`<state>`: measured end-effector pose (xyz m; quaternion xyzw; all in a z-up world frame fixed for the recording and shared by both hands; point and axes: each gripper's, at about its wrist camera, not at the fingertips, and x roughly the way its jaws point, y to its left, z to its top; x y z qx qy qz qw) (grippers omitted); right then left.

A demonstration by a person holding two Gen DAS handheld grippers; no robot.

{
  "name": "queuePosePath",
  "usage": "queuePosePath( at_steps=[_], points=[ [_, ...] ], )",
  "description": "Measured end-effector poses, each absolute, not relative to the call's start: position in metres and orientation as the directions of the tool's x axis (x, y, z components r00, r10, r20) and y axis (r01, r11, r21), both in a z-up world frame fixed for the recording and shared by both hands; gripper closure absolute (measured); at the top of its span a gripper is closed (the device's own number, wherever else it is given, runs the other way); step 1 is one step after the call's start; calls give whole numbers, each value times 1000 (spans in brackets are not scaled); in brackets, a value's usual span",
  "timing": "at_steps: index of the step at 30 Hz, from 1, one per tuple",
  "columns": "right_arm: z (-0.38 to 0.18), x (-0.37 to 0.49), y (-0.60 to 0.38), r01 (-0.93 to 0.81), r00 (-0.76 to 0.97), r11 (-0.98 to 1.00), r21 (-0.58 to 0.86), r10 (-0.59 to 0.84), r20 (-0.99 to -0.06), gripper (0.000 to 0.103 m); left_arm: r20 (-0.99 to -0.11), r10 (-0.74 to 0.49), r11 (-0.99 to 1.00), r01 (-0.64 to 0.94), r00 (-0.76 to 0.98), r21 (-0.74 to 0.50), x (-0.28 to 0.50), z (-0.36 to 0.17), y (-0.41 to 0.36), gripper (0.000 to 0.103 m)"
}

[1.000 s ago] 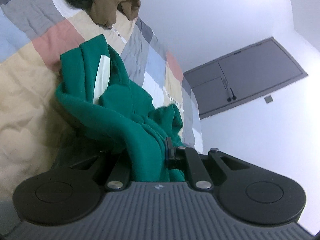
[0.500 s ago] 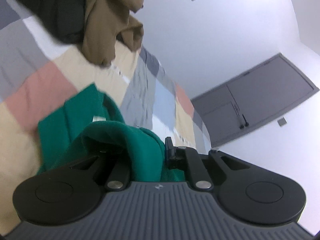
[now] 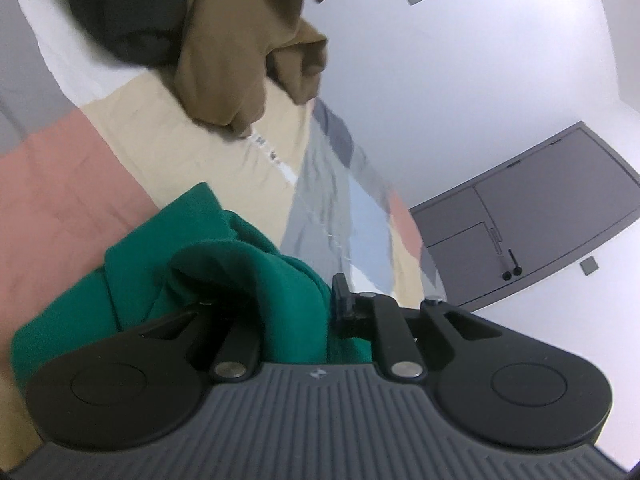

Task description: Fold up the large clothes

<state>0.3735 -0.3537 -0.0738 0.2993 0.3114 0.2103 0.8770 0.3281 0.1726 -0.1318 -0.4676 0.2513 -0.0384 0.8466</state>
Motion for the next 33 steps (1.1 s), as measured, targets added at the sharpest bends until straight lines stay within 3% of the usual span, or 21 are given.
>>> queuePosePath(
  at_steps=[11, 13, 14, 15, 16, 17, 18, 20, 27, 33],
  points=[
    [-103, 398, -340, -200, 713, 758, 621, 548, -438, 85, -391, -301, 588, -153, 870, -794, 335, -147, 172, 86],
    [-98, 394, -340, -199, 717, 757, 623, 546, -433, 83, -390, -307, 604, -139, 868, -785, 330, -143, 169, 70],
    [-96, 391, -341, -199, 718, 752, 628, 548, -428, 78, -383, -314, 609, -125, 869, -783, 326, -140, 167, 47],
    [-92, 388, -342, -203, 718, 741, 640, 557, -418, 67, -370, -312, 617, -109, 875, -780, 320, -135, 165, 34],
    [-89, 384, -342, -210, 717, 730, 650, 567, -406, 61, -358, -307, 627, -96, 882, -773, 314, -131, 162, 31],
    [-84, 378, -343, -225, 716, 718, 658, 580, -389, 48, -353, -297, 646, -86, 887, -759, 306, -124, 160, 27],
    [-79, 372, -343, -241, 716, 712, 659, 589, -374, 37, -353, -284, 666, -82, 892, -742, 299, -119, 157, 26],
    [-69, 356, -342, -274, 722, 720, 637, 591, -358, 32, -345, -251, 702, -76, 904, -708, 281, -107, 153, 26],
    [-38, 300, -340, -366, 743, 759, 538, 587, -323, 31, -354, -159, 781, -102, 922, -616, 224, -75, 140, 25],
    [-25, 273, -357, -351, 789, 762, 544, 554, -267, 32, -345, -104, 825, -113, 933, -554, 193, -64, 123, 24]
  ],
)
